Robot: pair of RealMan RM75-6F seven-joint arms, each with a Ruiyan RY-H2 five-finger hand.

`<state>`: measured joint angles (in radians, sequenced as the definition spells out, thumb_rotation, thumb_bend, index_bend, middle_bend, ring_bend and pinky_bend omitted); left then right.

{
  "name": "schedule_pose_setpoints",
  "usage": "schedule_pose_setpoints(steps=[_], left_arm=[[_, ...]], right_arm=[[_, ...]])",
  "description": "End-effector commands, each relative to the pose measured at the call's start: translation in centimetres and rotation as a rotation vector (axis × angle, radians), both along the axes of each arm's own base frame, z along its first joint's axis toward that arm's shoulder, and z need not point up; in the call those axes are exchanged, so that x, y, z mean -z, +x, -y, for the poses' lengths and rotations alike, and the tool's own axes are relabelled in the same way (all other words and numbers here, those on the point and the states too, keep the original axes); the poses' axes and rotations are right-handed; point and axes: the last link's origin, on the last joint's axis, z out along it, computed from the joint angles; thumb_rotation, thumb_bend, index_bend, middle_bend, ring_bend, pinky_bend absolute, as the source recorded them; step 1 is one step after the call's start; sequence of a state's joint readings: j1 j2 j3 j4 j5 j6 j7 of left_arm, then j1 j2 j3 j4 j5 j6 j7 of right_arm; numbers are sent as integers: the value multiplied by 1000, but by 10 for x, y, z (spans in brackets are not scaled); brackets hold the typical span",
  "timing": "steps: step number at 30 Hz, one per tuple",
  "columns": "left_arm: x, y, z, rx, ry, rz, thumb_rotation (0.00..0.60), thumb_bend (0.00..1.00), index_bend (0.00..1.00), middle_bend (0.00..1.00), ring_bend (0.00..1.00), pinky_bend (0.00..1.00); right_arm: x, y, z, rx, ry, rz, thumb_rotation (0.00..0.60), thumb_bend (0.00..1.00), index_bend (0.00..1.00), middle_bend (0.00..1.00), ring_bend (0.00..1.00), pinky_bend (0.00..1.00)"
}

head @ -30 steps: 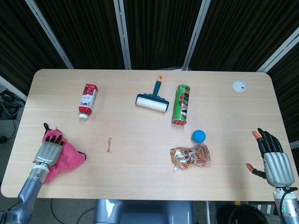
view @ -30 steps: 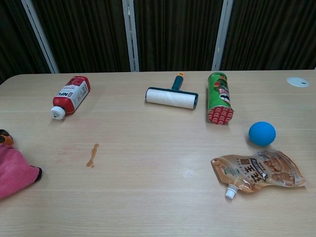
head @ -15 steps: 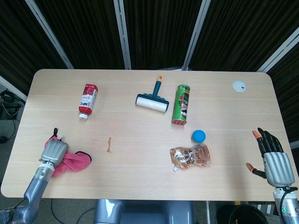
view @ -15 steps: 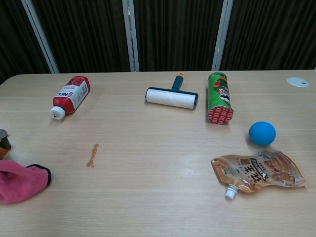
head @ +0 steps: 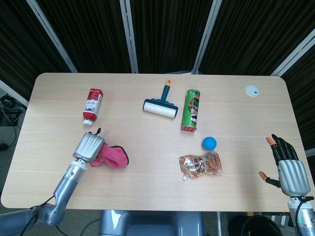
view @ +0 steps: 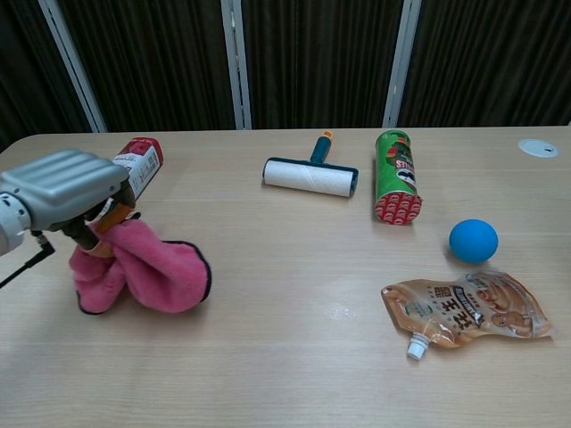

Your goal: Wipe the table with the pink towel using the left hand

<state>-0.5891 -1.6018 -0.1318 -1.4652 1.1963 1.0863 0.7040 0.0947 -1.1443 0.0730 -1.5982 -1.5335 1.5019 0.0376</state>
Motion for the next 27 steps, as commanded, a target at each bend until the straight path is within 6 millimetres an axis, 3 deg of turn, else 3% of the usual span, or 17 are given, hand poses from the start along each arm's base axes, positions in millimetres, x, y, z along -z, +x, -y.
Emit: schedule_pose_setpoints(steps=[1,7,12,18,27], left_arm=[[11,32,-6,30,2,50,600,378,841,686,597,571],[37,61,-5,45,-38,104,600,375,833,678,593,567],[61,65,3,26,-73,128,600,370,820,663,582,563],[79,47,9,42,-83,39,600,371,821,661,582,562],[58,3,0,-37,-34,-7,600,371,821,662,582,563]], right_arm=[[0,0,0,2,2,2,600,92,0,0,0,100],[1,-1,-1,6,13,11,600,93,0,0,0,99],[3,-1,0,8,33,5,600,92,0,0,0,99],[2,-2,-1,5,30,2,600,92,0,0,0,99],[2,-1,-1,2,28,-4,600,92,0,0,0,99]])
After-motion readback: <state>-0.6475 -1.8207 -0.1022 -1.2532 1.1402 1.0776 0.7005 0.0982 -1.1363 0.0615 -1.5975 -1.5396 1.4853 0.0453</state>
